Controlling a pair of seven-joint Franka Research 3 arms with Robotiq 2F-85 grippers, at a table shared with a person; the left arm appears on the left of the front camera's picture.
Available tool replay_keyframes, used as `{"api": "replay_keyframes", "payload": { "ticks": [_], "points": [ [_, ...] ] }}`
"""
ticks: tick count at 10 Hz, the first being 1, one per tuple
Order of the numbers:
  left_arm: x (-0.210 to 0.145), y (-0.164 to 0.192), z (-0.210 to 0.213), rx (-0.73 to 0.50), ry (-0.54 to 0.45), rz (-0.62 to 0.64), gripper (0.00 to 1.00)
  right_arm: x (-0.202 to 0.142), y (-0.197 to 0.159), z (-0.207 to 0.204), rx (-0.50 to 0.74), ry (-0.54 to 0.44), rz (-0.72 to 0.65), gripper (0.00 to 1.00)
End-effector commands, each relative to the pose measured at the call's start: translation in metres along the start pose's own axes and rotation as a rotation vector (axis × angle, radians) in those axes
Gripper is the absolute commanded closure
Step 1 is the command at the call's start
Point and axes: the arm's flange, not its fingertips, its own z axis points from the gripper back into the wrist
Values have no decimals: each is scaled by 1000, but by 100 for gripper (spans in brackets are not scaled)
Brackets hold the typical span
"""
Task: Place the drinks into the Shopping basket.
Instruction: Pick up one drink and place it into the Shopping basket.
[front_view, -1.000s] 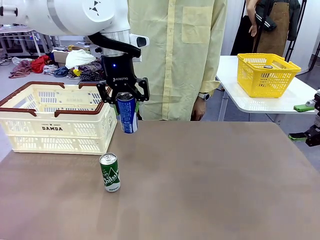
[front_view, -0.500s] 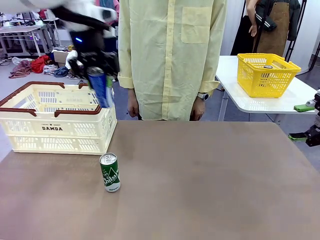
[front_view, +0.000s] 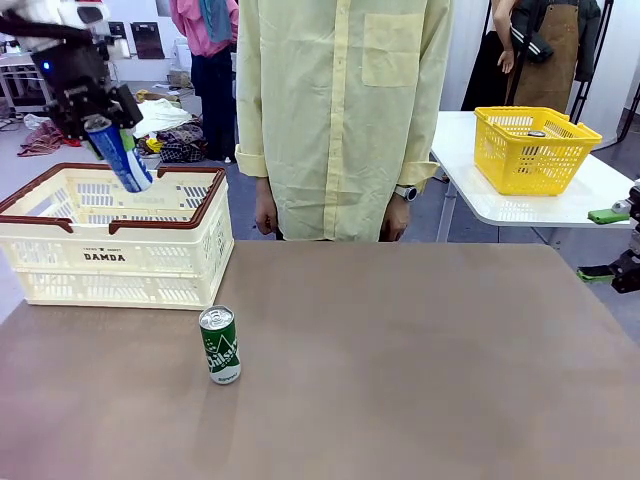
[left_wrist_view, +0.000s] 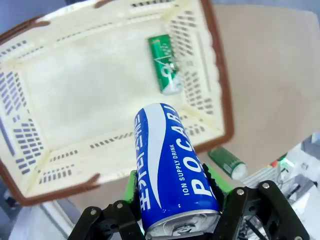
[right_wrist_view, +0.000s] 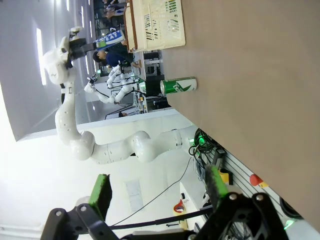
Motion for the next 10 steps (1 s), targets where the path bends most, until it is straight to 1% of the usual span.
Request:
{"api": "replay_keyframes", "payload": {
  "ticks": [1, 2, 4, 5, 6, 8, 9, 10],
  "points": [
    [28, -7, -24, 80, -24, 61, 100, 0, 3, 3, -10, 16, -3, 0],
    [39, -4, -40, 72, 0, 68, 100, 0, 3, 3, -10, 16, -3, 0],
    [65, -7, -62, 69, 79, 123, 100, 0, 3, 3, -10, 16, -3, 0],
    [71, -15, -60, 18, 183, 247, 100, 0, 3, 3, -10, 16, -3, 0],
    [50, 0, -76, 63, 44, 89, 100, 0, 3, 3, -10, 16, -3, 0],
    [50, 0, -76, 63, 44, 89, 100, 0, 3, 3, -10, 16, -3, 0],
    [60, -6, -84, 57, 95, 134, 100, 0, 3, 3, -10, 16, -3, 0],
    [75, -6, -98, 97, 99, 126, 100, 0, 3, 3, -10, 16, -3, 0]
  ]
}}
